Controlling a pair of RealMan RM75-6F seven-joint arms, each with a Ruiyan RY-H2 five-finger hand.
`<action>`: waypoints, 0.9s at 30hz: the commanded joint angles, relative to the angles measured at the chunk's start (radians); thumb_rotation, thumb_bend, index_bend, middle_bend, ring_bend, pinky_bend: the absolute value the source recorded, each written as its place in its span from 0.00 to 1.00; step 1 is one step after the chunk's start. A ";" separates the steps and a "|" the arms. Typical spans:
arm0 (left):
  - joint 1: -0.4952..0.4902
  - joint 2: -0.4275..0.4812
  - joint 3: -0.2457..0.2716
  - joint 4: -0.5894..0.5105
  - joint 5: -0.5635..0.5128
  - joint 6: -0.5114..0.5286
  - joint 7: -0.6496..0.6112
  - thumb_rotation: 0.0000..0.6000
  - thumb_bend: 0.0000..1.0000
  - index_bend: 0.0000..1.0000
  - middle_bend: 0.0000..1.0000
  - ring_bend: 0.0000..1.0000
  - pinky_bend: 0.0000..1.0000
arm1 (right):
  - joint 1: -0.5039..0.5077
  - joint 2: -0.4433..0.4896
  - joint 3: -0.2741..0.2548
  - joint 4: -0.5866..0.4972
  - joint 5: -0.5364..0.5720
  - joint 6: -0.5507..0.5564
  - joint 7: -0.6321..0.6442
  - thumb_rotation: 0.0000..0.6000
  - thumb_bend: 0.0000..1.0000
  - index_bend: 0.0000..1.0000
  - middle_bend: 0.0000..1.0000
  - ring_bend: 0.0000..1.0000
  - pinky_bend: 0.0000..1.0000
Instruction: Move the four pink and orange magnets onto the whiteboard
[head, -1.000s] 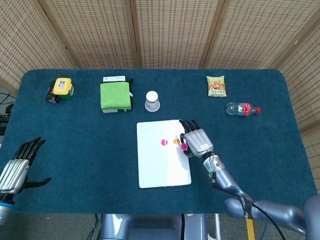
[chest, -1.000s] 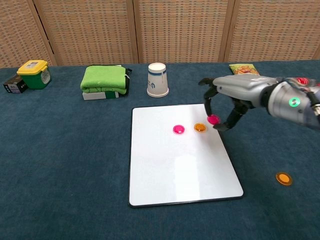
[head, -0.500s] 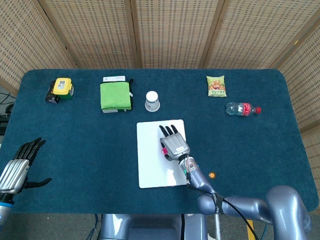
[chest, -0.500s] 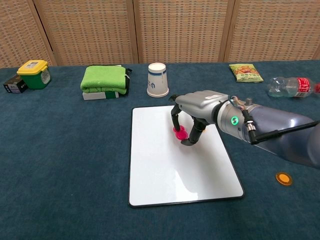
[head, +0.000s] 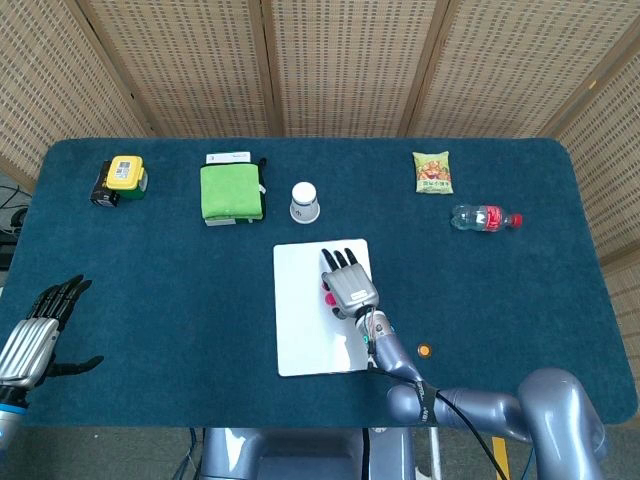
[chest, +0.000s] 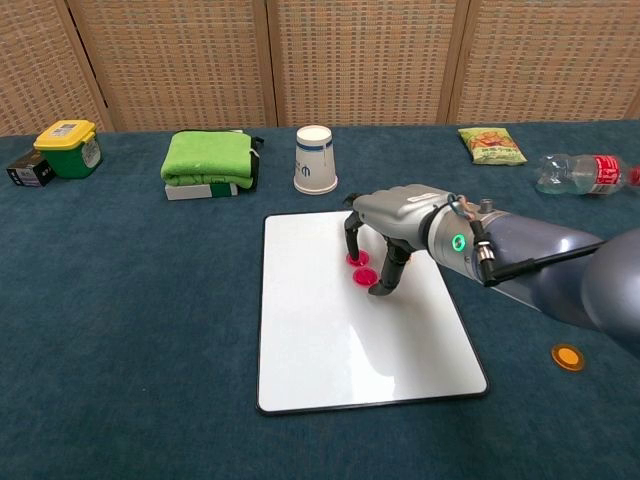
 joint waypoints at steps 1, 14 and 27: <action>0.000 0.000 0.000 0.000 0.000 0.000 0.001 1.00 0.02 0.00 0.00 0.00 0.00 | -0.001 0.009 -0.004 -0.016 -0.006 0.004 0.007 1.00 0.26 0.35 0.00 0.00 0.00; 0.002 -0.001 0.000 0.002 0.003 0.006 -0.003 1.00 0.02 0.00 0.00 0.00 0.00 | -0.086 0.211 -0.032 -0.234 -0.113 0.104 0.073 1.00 0.26 0.34 0.00 0.00 0.00; 0.001 -0.007 0.000 -0.003 0.008 0.009 0.024 1.00 0.02 0.00 0.00 0.00 0.00 | -0.322 0.474 -0.244 -0.297 -0.359 0.125 0.334 1.00 0.27 0.36 0.00 0.00 0.00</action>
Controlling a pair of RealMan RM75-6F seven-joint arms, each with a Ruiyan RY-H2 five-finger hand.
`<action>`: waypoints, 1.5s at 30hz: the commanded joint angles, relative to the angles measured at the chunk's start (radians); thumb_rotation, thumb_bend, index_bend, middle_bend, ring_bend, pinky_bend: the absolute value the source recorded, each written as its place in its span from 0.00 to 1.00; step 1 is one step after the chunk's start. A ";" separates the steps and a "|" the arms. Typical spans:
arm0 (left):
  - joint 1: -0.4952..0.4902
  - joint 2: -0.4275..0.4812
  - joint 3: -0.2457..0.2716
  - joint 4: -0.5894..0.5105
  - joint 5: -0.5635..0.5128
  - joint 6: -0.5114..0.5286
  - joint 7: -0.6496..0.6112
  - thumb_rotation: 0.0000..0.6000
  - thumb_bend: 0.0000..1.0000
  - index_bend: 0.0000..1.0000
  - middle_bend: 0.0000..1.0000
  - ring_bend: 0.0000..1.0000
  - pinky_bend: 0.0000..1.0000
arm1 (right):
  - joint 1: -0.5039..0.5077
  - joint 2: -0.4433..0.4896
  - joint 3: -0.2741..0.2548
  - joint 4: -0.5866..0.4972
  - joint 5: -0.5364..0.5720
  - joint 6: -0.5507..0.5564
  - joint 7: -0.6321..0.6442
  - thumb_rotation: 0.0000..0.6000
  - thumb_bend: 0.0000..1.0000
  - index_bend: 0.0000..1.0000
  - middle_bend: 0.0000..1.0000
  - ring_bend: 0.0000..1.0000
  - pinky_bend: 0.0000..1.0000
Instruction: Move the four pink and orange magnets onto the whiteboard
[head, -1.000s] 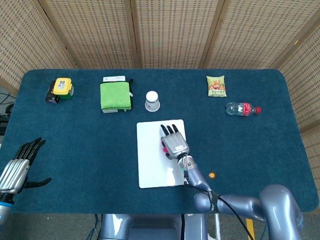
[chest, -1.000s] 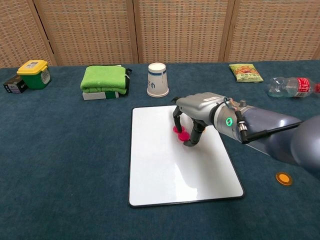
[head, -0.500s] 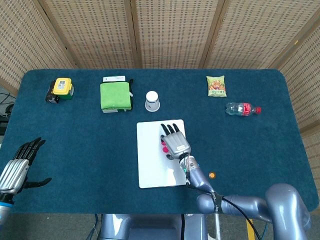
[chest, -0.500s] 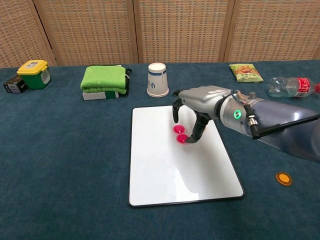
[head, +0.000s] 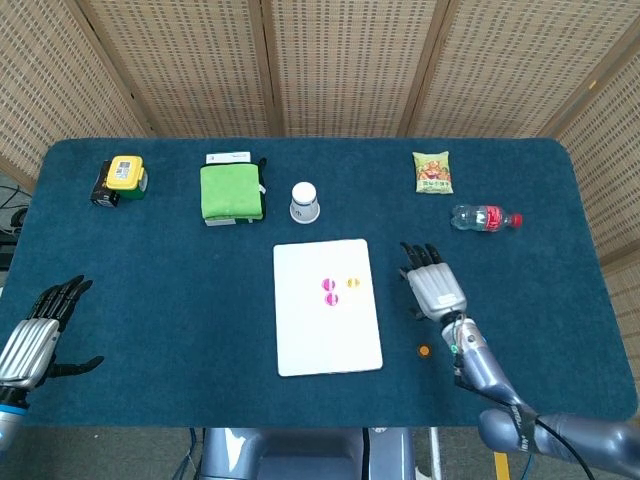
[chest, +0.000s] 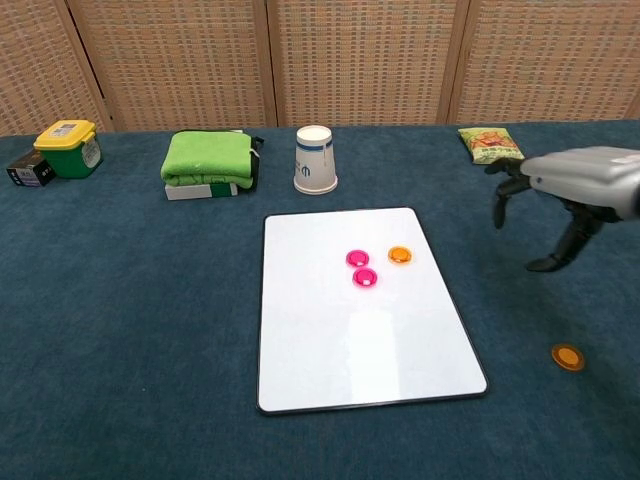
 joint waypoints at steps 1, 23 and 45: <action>0.000 -0.005 -0.001 -0.001 0.001 0.004 0.011 1.00 0.02 0.00 0.00 0.00 0.00 | -0.083 0.045 -0.076 -0.001 -0.119 0.016 0.102 1.00 0.28 0.36 0.00 0.00 0.00; 0.002 -0.006 -0.002 -0.001 0.000 0.007 0.014 1.00 0.02 0.00 0.00 0.00 0.00 | -0.203 -0.045 -0.139 0.111 -0.283 0.027 0.193 1.00 0.31 0.40 0.00 0.00 0.00; 0.002 -0.005 -0.002 -0.002 -0.002 0.006 0.015 1.00 0.02 0.00 0.00 0.00 0.00 | -0.234 -0.083 -0.112 0.146 -0.327 0.005 0.180 1.00 0.32 0.41 0.00 0.00 0.00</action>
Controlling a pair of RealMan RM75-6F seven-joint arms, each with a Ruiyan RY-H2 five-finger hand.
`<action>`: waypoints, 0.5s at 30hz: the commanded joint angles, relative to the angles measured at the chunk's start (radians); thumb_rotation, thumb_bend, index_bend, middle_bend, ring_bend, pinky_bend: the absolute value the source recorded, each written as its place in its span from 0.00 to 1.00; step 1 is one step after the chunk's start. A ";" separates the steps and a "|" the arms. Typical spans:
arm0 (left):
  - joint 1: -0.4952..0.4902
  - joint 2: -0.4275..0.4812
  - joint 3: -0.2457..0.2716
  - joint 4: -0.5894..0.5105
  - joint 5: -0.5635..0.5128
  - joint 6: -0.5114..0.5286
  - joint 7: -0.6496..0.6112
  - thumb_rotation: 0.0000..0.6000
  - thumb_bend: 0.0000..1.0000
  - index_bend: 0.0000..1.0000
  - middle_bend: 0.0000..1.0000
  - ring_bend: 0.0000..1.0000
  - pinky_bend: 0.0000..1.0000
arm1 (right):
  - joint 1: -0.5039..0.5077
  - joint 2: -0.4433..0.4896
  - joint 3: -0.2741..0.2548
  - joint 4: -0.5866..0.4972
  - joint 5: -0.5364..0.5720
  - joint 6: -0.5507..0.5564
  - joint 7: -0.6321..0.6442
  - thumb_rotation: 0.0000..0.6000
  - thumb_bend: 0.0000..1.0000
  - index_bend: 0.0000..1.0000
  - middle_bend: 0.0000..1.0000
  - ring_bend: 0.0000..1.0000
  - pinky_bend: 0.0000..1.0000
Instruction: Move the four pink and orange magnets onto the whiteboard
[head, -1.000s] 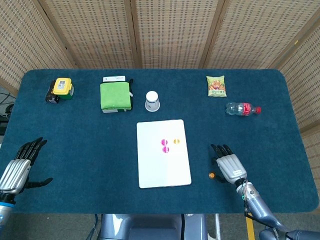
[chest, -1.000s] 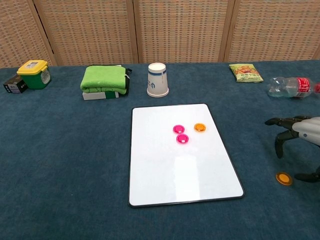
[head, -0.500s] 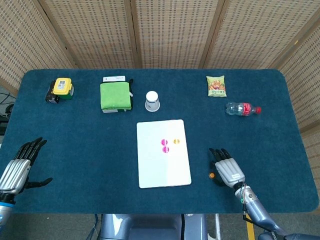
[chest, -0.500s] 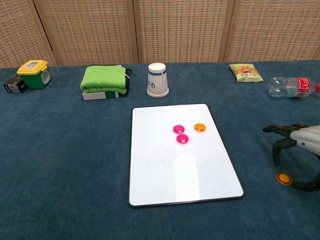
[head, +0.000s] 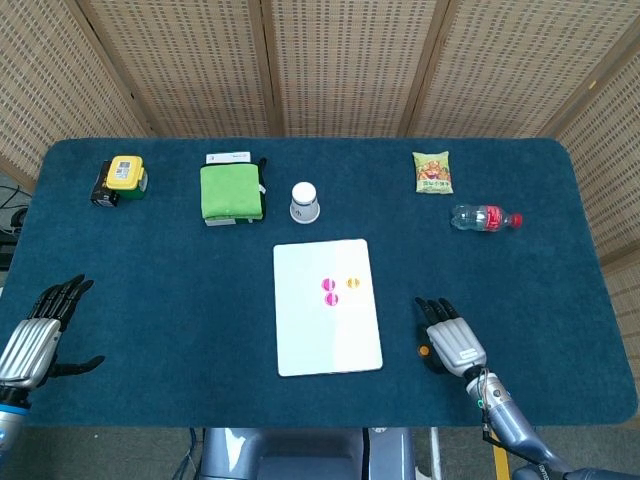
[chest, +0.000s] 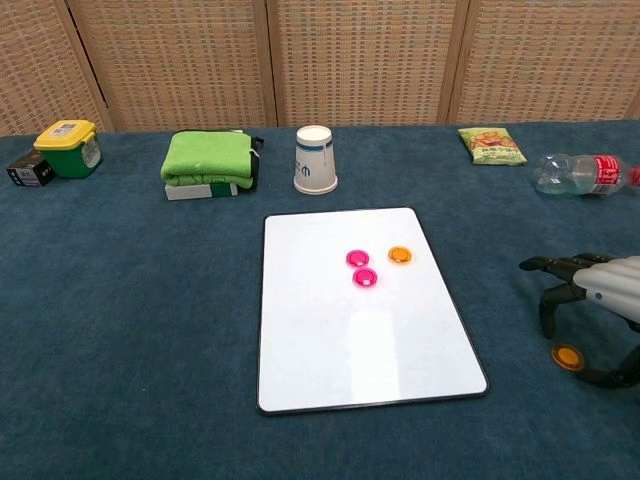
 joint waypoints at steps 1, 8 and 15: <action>0.000 0.000 0.000 0.000 -0.001 -0.001 0.000 1.00 0.02 0.00 0.00 0.00 0.00 | -0.004 -0.004 0.004 0.007 0.000 -0.006 0.002 1.00 0.32 0.41 0.00 0.00 0.00; 0.000 0.001 0.000 -0.001 -0.001 -0.001 0.001 1.00 0.02 0.00 0.00 0.00 0.00 | -0.014 -0.009 0.009 0.024 -0.005 -0.016 0.011 1.00 0.33 0.43 0.00 0.00 0.00; 0.000 0.000 0.000 -0.001 -0.002 -0.001 0.002 1.00 0.02 0.00 0.00 0.00 0.00 | -0.021 -0.013 0.012 0.039 -0.013 -0.024 0.025 1.00 0.34 0.51 0.00 0.00 0.00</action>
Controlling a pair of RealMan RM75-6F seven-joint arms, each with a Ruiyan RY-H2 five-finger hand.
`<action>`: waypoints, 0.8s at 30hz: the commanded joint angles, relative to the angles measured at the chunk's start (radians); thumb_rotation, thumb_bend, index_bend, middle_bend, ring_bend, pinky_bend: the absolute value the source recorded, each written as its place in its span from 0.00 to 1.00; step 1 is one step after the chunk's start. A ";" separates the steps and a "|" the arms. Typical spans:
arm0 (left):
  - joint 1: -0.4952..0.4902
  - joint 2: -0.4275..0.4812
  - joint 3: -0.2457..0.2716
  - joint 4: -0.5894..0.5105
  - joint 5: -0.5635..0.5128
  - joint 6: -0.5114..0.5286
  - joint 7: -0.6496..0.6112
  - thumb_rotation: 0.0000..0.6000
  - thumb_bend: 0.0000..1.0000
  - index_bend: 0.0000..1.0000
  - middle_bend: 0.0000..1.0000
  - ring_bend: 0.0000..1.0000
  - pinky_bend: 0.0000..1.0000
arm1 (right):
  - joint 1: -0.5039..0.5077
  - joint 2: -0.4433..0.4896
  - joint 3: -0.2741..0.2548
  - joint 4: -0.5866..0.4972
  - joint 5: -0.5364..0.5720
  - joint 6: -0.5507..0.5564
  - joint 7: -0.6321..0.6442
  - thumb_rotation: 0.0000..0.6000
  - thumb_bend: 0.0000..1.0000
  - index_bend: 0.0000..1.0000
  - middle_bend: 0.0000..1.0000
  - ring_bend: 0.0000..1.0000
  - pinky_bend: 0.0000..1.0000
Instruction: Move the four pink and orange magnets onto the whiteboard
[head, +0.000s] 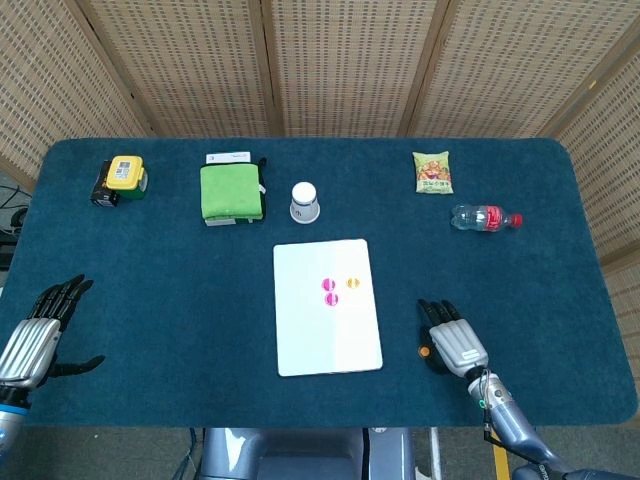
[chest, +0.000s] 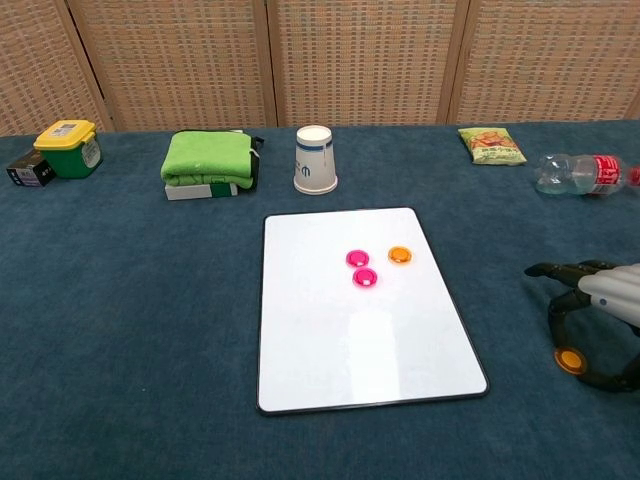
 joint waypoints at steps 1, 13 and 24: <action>0.000 0.000 0.000 0.000 0.000 0.000 0.000 1.00 0.02 0.00 0.00 0.00 0.00 | -0.003 -0.001 0.001 0.004 -0.006 -0.001 0.004 1.00 0.35 0.51 0.00 0.00 0.00; -0.001 0.001 0.001 -0.001 0.000 -0.003 0.000 1.00 0.02 0.00 0.00 0.00 0.00 | 0.015 0.023 0.043 -0.036 -0.011 -0.016 0.010 1.00 0.35 0.52 0.00 0.00 0.00; -0.003 0.003 0.000 -0.005 -0.004 -0.008 0.002 1.00 0.02 0.00 0.00 0.00 0.00 | 0.183 0.023 0.225 -0.159 0.232 -0.147 -0.120 1.00 0.36 0.53 0.00 0.00 0.00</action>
